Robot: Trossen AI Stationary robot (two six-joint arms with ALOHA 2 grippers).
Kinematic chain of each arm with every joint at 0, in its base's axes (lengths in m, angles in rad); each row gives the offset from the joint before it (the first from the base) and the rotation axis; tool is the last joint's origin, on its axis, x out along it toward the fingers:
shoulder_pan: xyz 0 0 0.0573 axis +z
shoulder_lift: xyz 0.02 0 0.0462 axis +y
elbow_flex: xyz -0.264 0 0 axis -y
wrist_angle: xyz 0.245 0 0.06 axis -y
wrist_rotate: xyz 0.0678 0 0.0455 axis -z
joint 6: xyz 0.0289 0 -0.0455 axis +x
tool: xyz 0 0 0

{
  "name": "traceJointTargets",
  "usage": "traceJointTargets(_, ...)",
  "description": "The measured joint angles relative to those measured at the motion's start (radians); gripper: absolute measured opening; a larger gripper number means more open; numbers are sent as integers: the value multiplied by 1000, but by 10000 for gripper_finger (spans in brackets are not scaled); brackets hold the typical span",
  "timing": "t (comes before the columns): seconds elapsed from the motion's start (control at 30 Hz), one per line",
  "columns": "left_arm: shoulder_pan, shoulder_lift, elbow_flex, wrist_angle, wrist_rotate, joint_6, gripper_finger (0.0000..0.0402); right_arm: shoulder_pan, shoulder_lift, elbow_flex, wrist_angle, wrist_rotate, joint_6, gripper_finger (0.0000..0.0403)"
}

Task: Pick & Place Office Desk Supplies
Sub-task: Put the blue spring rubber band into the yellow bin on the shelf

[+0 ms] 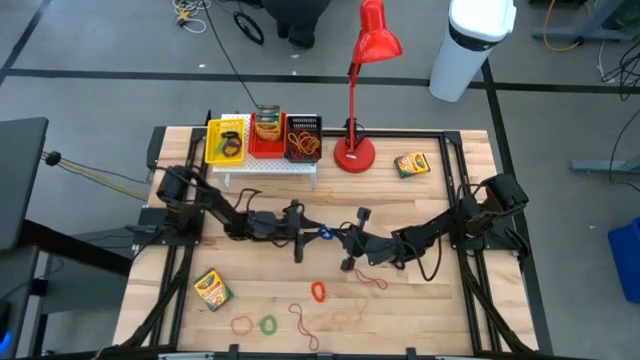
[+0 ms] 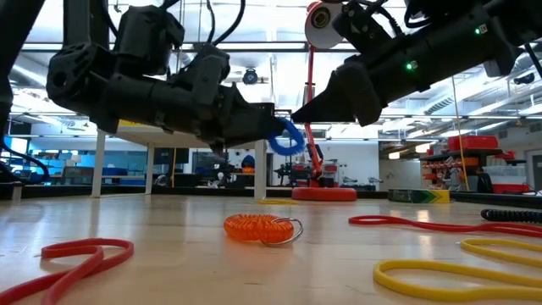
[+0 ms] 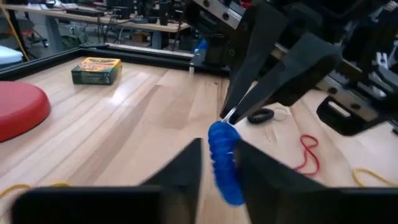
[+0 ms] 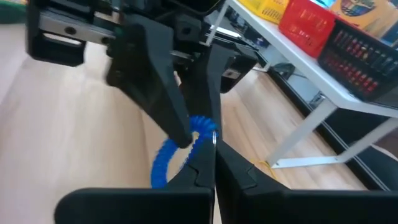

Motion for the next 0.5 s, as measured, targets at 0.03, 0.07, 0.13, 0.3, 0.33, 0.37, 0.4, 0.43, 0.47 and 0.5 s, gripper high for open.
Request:
traceJointTargets(0.03,-3,-4,-2,-4,0,12,72,0,0,0,4,-11,0,3)
traceJointTargets(0.07,-5,-9,-7,-5,-4,25,49,0,0,0,8,-20,0,4)
traceJointTargets(0.13,-12,-17,-14,-8,-18,40,26,-1,0,0,19,-33,-1,10)
traceJointTargets(0.3,-33,-45,-14,-45,-91,92,35,4,0,0,24,-29,16,52)
traceJointTargets(0.33,-41,-67,-14,-91,-127,108,37,9,0,0,21,-4,26,65)
traceJointTargets(0.37,-50,-95,-14,-148,-169,123,38,16,0,0,18,36,27,78)
traceJointTargets(0.4,-57,-129,-14,-203,-208,131,38,28,0,0,15,90,23,91)
traceJointTargets(0.43,-68,-167,-14,-270,-249,137,36,44,0,0,10,148,11,104)
traceJointTargets(0.47,-80,-206,-14,-325,-290,144,34,62,0,0,2,209,-10,116)
traceJointTargets(0.5,-93,-245,-14,-372,-324,150,32,82,0,0,-2,269,-35,128)
